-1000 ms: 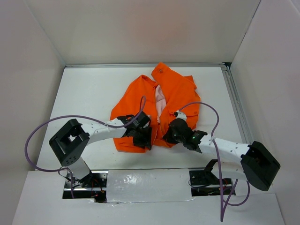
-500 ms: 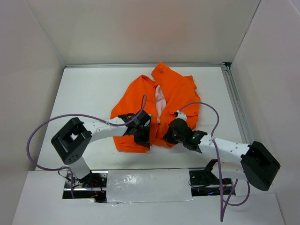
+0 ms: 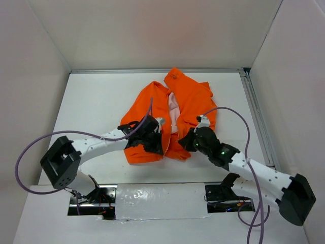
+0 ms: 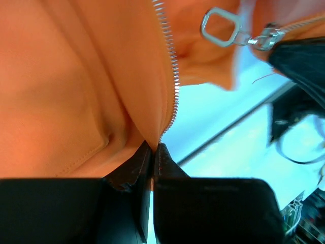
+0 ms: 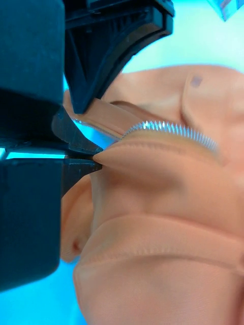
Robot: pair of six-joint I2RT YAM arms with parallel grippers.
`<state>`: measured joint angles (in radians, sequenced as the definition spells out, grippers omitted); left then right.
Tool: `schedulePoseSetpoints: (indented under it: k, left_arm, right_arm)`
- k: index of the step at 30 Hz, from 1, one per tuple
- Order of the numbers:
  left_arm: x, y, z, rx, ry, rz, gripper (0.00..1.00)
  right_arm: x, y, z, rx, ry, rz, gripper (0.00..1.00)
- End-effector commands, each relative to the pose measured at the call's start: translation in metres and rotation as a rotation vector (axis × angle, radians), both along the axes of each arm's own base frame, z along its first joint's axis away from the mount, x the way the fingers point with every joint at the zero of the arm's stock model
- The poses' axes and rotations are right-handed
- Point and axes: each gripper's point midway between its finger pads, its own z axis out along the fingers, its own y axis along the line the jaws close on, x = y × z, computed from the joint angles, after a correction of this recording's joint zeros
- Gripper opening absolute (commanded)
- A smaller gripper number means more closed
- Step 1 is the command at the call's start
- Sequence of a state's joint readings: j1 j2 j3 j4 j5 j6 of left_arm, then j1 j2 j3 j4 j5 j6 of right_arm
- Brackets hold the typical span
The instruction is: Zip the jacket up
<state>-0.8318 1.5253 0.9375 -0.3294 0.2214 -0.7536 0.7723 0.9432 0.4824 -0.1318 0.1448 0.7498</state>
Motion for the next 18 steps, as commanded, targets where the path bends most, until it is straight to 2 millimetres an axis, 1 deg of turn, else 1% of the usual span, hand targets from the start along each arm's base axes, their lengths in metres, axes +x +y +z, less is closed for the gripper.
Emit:
schedulePoseSetpoints:
  k: [1,2,3,5,6,7,8,9,10,11,12,13,14,15,16,17,18]
  left_arm:
    - [0.032,-0.021,0.077,-0.158,-0.226,-0.002,0.0]
    - [0.036,-0.022,0.09,-0.182,-0.259,-0.002,0.0]
    - [0.04,-0.025,0.112,-0.232,-0.319,0.0,0.0]
    - [0.048,-0.026,0.136,-0.287,-0.414,0.0,0.0]
    - [0.053,-0.029,0.165,-0.363,-0.499,0.004,0.0]
    - [0.053,-0.027,0.179,-0.399,-0.542,0.005,0.0]
    - [0.055,-0.027,0.188,-0.42,-0.576,0.006,0.0]
    - [0.06,-0.029,0.203,-0.458,-0.633,0.005,0.0]
    - [0.061,-0.029,0.208,-0.469,-0.655,0.008,0.0]
    - [0.065,-0.028,0.213,-0.471,-0.678,0.026,0.0]
    - [0.067,-0.027,0.216,-0.474,-0.693,0.03,0.0]
    - [0.07,-0.026,0.219,-0.484,-0.704,0.04,0.0]
    - [0.072,-0.025,0.219,-0.489,-0.701,0.05,0.0]
    - [0.073,-0.023,0.214,-0.491,-0.691,0.063,0.0]
    - [0.075,-0.024,0.219,-0.515,-0.705,0.073,0.0]
    - [0.072,-0.023,0.22,-0.531,-0.7,0.068,0.0]
    - [0.073,-0.022,0.216,-0.535,-0.687,0.081,0.0]
  right_arm:
    - [0.003,0.002,0.049,0.082,-0.138,0.071,0.0]
    - [0.002,0.002,0.054,0.098,-0.154,0.093,0.0]
    - [-0.005,0.008,0.065,0.146,-0.177,0.154,0.0]
    - [-0.01,0.014,0.079,0.187,-0.227,0.23,0.0]
    - [-0.02,0.018,0.081,0.223,-0.238,0.299,0.0]
    - [-0.019,0.022,0.095,0.26,-0.305,0.33,0.0]
    - [-0.021,0.024,0.1,0.28,-0.333,0.357,0.0]
    - [-0.023,0.026,0.107,0.313,-0.383,0.392,0.0]
    - [-0.024,0.027,0.111,0.328,-0.413,0.411,0.0]
    - [-0.026,0.026,0.105,0.33,-0.434,0.434,0.0]
    - [-0.026,0.028,0.118,0.364,-0.51,0.451,0.0]
    - [-0.028,0.027,0.123,0.384,-0.541,0.476,0.0]
    - [-0.03,0.027,0.126,0.401,-0.566,0.488,0.0]
    - [-0.03,0.027,0.132,0.42,-0.599,0.494,0.0]
    - [-0.03,0.026,0.134,0.428,-0.605,0.507,0.0]
    - [-0.028,0.027,0.138,0.438,-0.602,0.51,0.0]
    - [-0.025,0.026,0.142,0.448,-0.607,0.495,0.0]
